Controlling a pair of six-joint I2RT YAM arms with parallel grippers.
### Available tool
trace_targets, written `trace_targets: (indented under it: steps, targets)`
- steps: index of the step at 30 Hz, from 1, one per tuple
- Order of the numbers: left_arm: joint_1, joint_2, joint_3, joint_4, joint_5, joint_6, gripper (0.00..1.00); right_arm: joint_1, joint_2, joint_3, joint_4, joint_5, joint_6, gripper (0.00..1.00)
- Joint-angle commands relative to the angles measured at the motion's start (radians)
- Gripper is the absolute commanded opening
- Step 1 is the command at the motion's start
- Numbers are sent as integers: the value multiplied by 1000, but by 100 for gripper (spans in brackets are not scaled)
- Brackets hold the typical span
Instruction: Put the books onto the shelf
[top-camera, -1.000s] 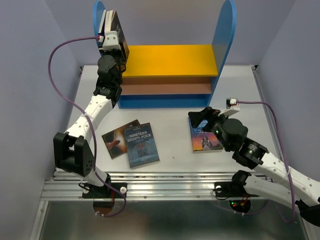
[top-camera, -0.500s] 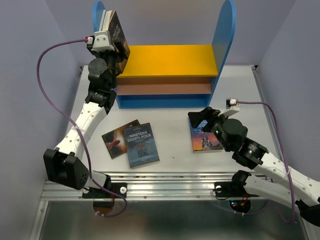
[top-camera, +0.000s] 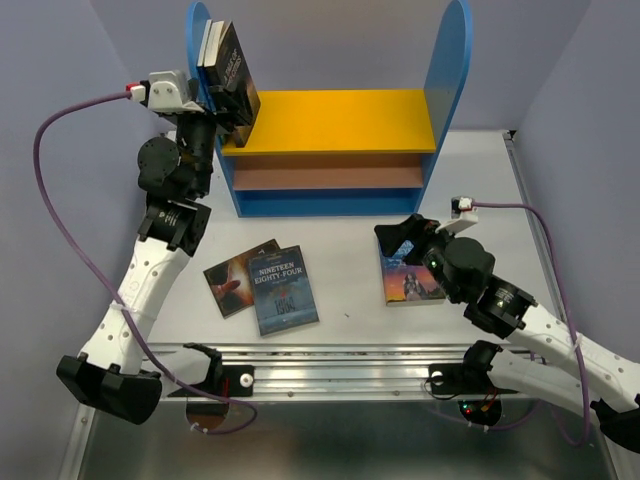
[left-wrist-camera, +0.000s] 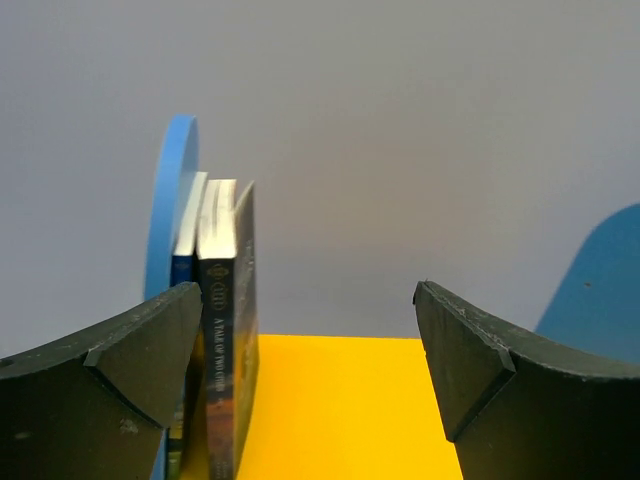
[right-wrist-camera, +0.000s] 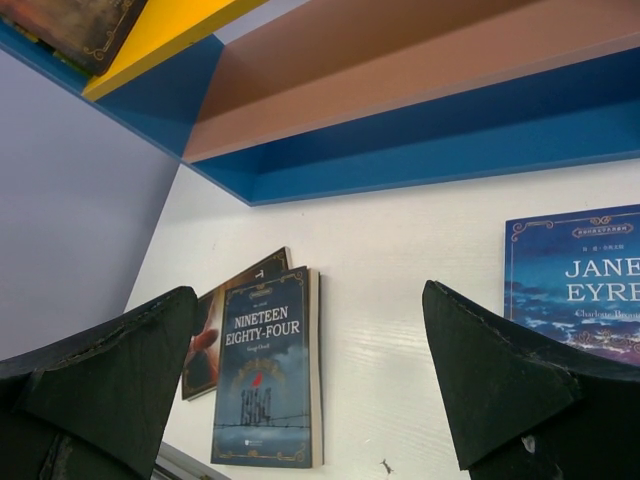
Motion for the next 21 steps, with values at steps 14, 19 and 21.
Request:
trace_targets:
  steps: [14, 19, 21]
  targets:
    - [-203, 324, 355, -300, 92, 68, 99, -3, -60, -34, 19, 30, 2, 100]
    - [-198, 444, 433, -345, 5, 103, 99, -3, -66, -32, 10, 47, -2, 100]
    - [-194, 500, 491, -376, -40, 112, 99, -3, -63, -29, 1, 47, -2, 100]
